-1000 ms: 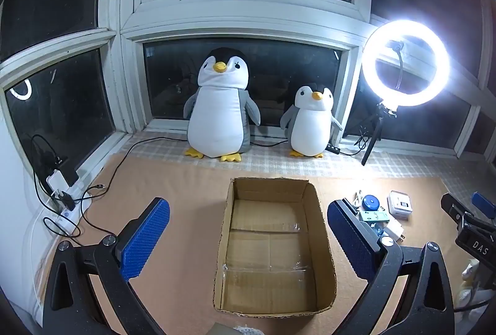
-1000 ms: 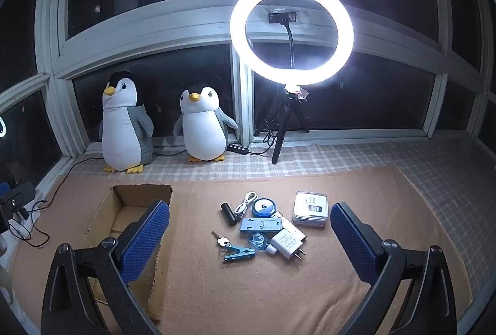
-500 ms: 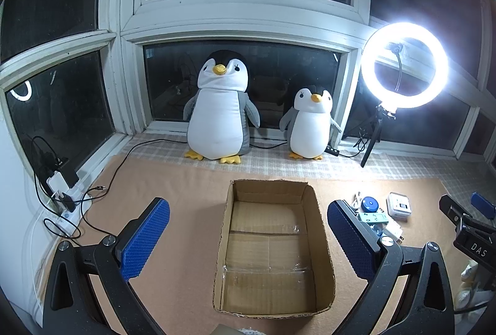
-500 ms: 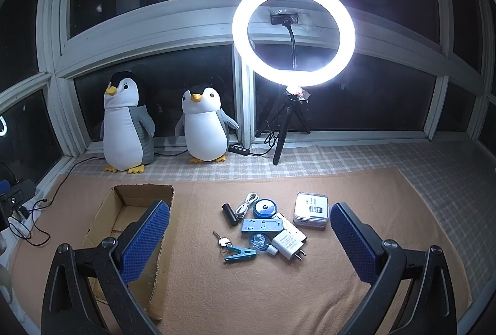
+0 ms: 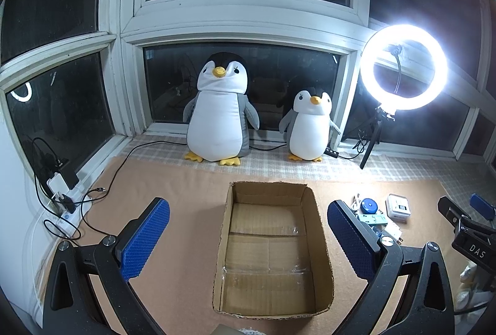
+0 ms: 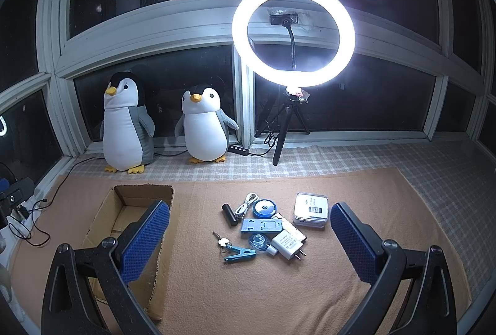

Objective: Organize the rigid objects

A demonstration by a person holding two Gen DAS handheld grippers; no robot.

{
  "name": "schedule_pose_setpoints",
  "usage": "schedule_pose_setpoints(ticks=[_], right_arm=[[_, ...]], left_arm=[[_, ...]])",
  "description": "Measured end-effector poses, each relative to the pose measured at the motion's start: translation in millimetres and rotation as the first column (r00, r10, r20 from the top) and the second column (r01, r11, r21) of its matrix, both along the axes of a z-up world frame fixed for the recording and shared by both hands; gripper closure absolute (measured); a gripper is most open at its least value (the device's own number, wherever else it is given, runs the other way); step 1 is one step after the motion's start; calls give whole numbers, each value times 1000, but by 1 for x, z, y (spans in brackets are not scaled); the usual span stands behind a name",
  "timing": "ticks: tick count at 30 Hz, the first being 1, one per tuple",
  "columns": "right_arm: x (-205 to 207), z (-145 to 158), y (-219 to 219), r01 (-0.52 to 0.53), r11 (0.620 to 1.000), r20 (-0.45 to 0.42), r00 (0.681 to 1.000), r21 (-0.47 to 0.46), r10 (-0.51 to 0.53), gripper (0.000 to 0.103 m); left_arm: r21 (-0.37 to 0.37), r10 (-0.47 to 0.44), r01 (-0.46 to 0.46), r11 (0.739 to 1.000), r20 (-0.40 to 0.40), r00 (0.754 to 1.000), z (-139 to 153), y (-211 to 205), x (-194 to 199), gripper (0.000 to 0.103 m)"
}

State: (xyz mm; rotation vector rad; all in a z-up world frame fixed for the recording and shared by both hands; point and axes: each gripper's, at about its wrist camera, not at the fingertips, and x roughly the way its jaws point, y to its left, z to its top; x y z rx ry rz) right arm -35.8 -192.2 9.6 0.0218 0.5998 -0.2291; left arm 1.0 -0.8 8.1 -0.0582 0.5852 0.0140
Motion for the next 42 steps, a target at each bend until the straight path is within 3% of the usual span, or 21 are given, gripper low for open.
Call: schedule_pose_setpoints(ticks=[42], right_arm=[[2,-7,-2,-3,1000,-23,1000,-2,3,0]], left_arm=[[0,0,0,1000,-7,1000,-4,-1,0,0]])
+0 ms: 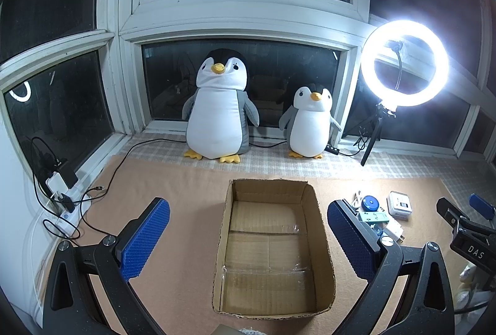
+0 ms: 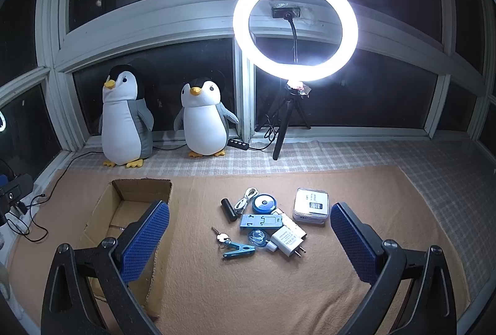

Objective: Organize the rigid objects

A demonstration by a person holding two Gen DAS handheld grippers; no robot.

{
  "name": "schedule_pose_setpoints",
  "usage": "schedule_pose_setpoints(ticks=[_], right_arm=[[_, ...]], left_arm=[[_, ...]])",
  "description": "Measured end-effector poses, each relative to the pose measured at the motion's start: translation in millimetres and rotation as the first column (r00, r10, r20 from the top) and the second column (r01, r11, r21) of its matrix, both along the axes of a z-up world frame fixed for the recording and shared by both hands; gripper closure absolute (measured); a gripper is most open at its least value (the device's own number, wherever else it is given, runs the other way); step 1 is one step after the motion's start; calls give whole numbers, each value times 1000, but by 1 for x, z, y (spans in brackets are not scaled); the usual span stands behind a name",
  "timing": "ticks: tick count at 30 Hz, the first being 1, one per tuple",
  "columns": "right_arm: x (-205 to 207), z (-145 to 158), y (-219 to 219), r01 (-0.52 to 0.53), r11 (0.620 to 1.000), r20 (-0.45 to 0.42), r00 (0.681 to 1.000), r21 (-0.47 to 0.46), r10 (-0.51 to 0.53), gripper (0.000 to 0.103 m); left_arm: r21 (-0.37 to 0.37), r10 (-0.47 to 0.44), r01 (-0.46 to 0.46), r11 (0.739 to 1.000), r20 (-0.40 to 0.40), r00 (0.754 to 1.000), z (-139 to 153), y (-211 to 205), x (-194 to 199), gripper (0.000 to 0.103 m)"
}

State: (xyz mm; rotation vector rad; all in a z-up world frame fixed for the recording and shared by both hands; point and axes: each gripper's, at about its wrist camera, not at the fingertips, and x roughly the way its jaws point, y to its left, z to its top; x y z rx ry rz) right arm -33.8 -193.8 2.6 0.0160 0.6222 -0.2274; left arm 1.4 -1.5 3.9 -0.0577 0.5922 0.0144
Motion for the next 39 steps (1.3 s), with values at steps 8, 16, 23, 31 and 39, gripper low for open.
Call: schedule_pose_setpoints(ticks=[8,16,23,31,39], right_arm=[[2,-3,-2,1,1000,-16,1000,4,0,0],[5,-12,-4,3,1000,-49,999,1,-3,0],[9,-25,-7,3,1000,-92,996,-12,-4,0],[12,-46,-14,-3,1000,-156,988,-19,0,0],[19,-76,-43,17,1000,-244,970,-1,-17,0]], left_arm=[[3,-2,2,1000,-12,1000,-7,0,1,0],[15,-1,2,1000,-60,998,-23,1,8,0],[14,-5,8,1000,-166,986,-54,10,22,0],[2,-17,19,1000,-303,953,-102,21,38,1],[-29,-16,4,1000,-429,903,-153,34,55,6]])
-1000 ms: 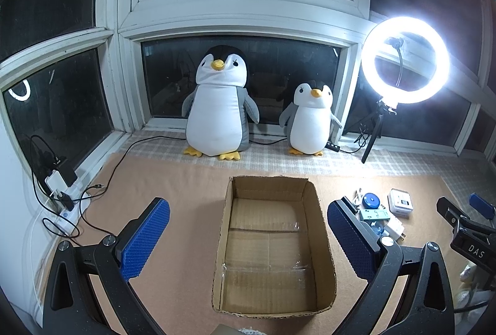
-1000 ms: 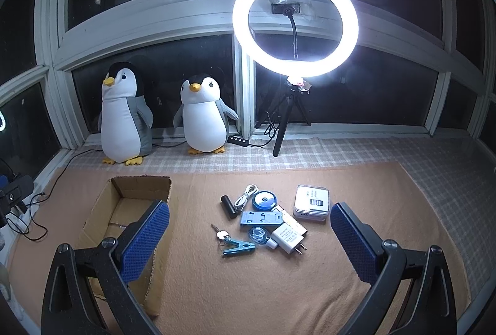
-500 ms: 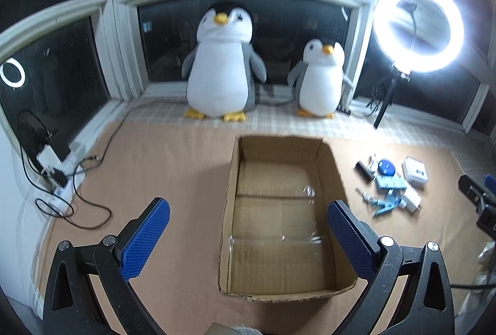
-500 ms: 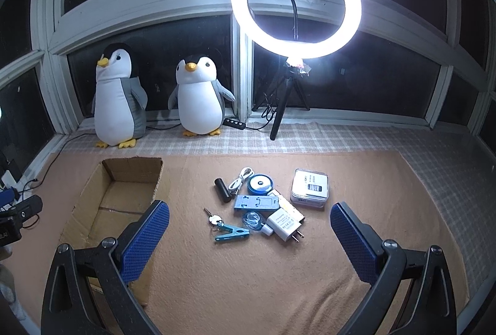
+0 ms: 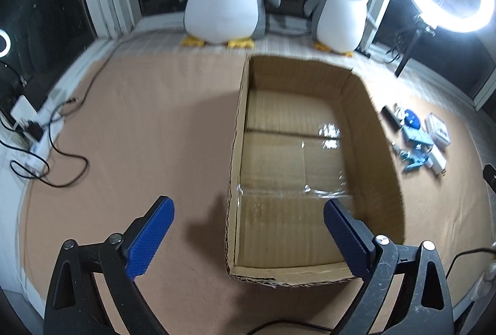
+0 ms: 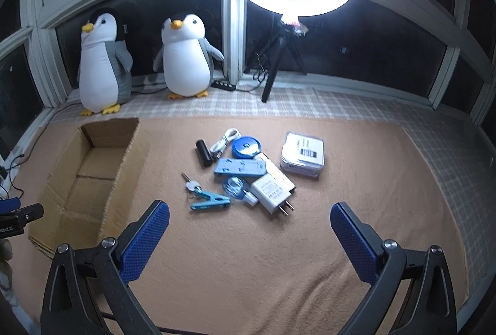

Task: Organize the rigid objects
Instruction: 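Move the right tool over the scattered items toward the sanitizer bottle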

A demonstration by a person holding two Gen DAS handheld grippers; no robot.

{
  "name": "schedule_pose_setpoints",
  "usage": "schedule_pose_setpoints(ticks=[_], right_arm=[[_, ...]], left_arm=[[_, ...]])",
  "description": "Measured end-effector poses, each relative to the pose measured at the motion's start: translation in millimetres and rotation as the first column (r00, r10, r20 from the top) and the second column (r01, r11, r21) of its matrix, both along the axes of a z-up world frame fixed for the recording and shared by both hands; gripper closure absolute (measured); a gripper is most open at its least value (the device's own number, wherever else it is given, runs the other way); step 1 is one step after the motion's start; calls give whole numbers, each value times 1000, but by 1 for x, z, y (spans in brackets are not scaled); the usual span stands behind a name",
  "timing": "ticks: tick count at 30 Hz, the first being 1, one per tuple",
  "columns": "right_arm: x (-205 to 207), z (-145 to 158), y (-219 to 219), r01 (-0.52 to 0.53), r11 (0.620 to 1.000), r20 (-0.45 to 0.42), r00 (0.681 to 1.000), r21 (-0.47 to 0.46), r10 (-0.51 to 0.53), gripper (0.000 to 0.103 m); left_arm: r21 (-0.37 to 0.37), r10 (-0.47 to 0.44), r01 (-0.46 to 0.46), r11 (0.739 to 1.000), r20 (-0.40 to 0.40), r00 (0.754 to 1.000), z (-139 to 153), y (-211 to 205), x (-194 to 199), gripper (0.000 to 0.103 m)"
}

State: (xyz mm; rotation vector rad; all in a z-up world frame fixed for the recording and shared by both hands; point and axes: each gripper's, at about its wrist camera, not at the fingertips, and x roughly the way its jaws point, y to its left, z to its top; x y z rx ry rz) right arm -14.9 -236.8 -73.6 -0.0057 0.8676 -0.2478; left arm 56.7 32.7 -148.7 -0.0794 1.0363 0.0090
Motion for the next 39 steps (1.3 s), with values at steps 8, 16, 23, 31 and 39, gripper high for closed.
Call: schedule_pose_setpoints(ticks=[8,16,23,31,39], right_arm=[[11,-28,-42,40,998,-71,997,47,-36,0],[38,-45,-67,-2,989,-121,992,149,21,11],[68,-63,-84,-28,975,-190,979,220,71,44],[95,-80,-110,-24,913,-224,967,406,124,53],[124,-85,-103,-10,929,-294,947,369,127,74]], left_arm=[[-13,17,-19,1000,-116,993,-43,8,11,22],[-2,12,-12,1000,-152,988,-59,9,20,32],[-12,5,-7,1000,-179,984,-69,12,25,48],[4,2,-1,1000,-173,985,-68,8,28,50],[11,2,0,1000,-171,985,-67,5,22,50]])
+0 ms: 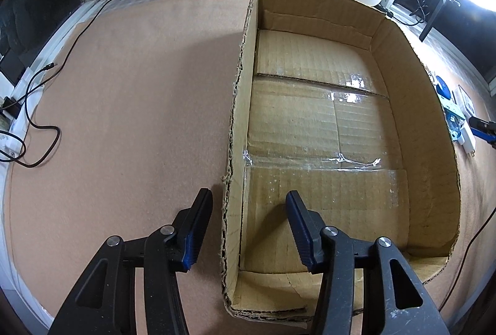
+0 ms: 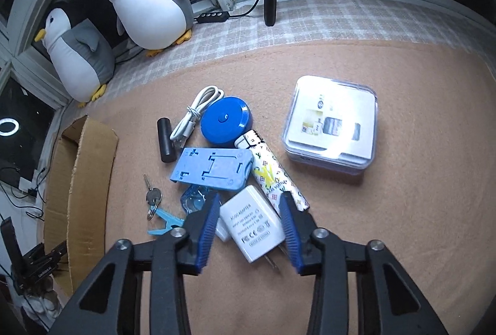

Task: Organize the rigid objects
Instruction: 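Move the right tool over the scattered items toward the sanitizer bottle, then close the right gripper on the blue-capped sanitizer bottle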

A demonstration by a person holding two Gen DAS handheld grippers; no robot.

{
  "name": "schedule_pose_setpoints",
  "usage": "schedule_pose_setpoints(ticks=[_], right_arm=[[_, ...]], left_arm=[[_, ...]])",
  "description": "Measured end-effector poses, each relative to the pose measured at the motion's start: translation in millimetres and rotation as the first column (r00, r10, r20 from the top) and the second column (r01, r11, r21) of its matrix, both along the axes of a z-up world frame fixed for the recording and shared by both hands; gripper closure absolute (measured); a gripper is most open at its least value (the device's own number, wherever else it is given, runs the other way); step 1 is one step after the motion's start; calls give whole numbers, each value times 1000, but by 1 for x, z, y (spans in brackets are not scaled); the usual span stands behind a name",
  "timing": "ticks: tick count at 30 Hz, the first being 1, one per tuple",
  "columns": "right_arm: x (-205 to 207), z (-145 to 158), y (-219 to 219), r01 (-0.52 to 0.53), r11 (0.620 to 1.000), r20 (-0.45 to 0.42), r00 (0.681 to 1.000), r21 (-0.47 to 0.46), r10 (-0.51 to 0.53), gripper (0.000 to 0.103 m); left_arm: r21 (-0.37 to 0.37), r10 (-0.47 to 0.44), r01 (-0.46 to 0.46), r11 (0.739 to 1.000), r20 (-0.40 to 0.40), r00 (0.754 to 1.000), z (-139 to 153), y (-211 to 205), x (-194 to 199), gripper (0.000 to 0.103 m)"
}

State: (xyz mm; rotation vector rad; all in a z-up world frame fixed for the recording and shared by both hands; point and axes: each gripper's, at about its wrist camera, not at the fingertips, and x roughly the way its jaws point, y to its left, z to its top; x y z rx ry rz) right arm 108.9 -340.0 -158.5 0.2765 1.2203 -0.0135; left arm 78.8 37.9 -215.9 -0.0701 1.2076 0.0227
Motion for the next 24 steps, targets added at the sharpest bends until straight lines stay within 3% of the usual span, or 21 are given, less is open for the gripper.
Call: schedule_pose_setpoints(ticks=[6,12,16,24], right_arm=[[19,0,18,-42,996,-11,999,-81,42,77],[32,-10,38,-116,982,-76,991,-148,106,77],[21,-16,35,-140,976,-117,986,-168,121,79],[-22,-14,12,-91,989,-144,987,-120,74,79]], left_arm=[[-4,0,0,1000,0,1000,0,1,0,50],[-6,3,-3,1000,2,1000,1,4,0,50],[-12,5,-5,1000,1,1000,1,5,0,50],[-17,6,-6,1000,6,1000,-1,7,1,50]])
